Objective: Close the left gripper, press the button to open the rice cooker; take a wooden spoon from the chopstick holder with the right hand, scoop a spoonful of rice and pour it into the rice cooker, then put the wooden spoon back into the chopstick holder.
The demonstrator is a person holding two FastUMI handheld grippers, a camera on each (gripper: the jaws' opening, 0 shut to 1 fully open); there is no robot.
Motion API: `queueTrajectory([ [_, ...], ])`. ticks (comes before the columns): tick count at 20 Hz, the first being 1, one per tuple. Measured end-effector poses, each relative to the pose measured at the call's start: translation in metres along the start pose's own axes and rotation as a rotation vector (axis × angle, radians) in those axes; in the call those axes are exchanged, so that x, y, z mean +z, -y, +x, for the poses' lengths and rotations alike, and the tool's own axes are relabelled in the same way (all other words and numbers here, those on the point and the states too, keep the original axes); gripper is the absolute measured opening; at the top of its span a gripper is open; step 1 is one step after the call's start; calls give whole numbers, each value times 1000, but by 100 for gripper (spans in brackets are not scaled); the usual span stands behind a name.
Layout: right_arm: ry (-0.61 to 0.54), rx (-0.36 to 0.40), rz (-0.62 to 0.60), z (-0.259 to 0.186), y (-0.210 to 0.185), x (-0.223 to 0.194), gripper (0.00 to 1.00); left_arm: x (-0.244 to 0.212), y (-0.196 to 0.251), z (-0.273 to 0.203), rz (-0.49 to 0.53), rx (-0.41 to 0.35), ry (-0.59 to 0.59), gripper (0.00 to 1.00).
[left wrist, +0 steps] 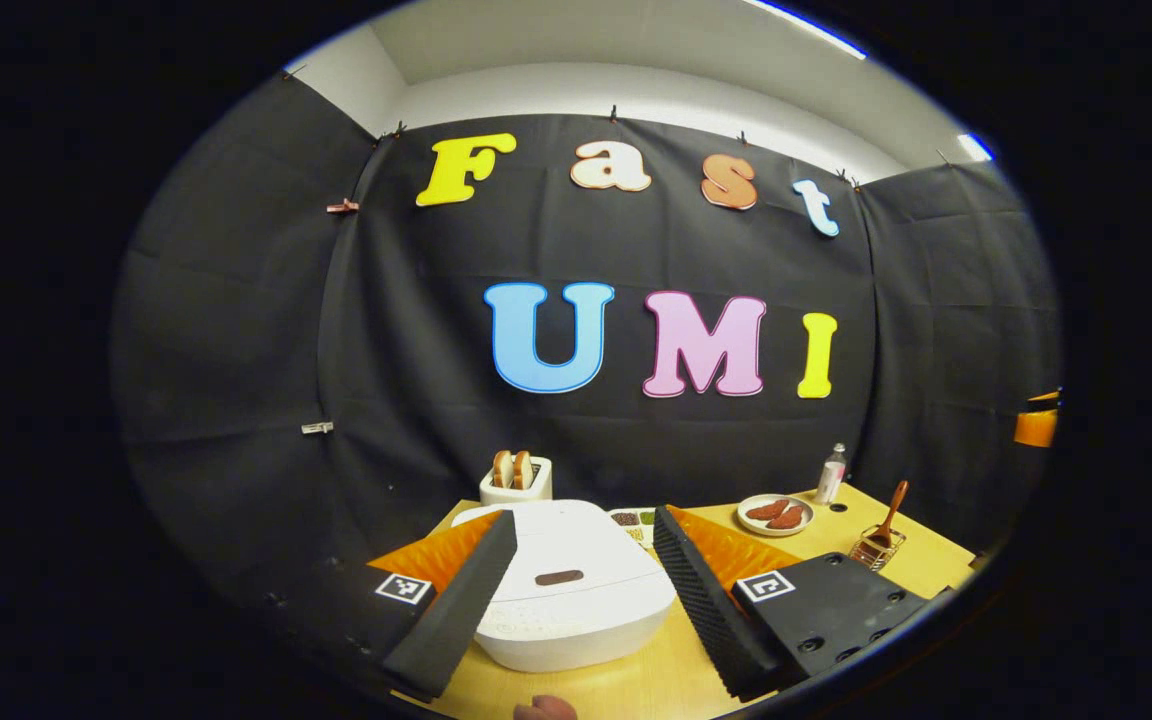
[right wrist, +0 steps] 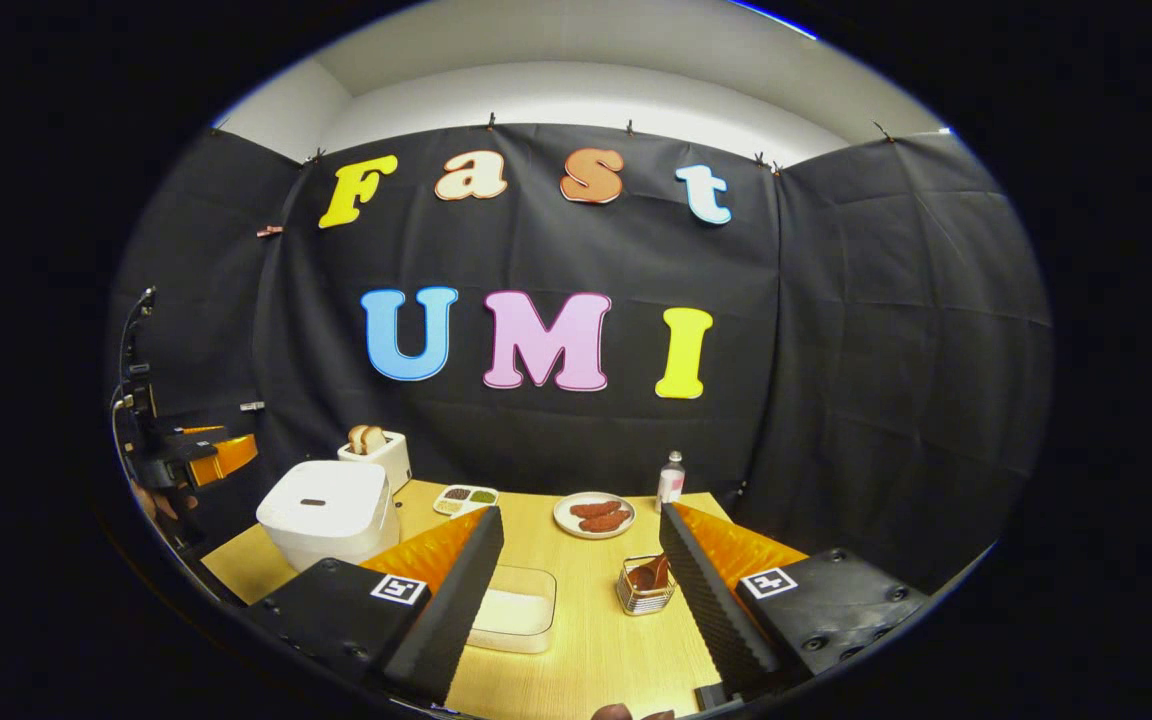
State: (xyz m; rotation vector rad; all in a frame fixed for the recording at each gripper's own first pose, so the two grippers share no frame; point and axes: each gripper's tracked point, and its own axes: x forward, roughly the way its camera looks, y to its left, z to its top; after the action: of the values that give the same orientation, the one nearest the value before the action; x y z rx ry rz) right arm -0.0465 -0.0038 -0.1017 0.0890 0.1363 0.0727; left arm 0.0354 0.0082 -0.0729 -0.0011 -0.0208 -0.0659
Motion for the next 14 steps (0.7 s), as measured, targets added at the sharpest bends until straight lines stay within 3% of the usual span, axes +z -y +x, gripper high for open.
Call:
queueTrajectory([
  [8, 96, 15, -2, 0, -2, 34, 96, 36, 20, -45, 30, -33, 51, 95],
  [14, 139, 11, 7, 4, 7, 48, 95, 47, 31, -56, -9, -28, 66, 95],
])
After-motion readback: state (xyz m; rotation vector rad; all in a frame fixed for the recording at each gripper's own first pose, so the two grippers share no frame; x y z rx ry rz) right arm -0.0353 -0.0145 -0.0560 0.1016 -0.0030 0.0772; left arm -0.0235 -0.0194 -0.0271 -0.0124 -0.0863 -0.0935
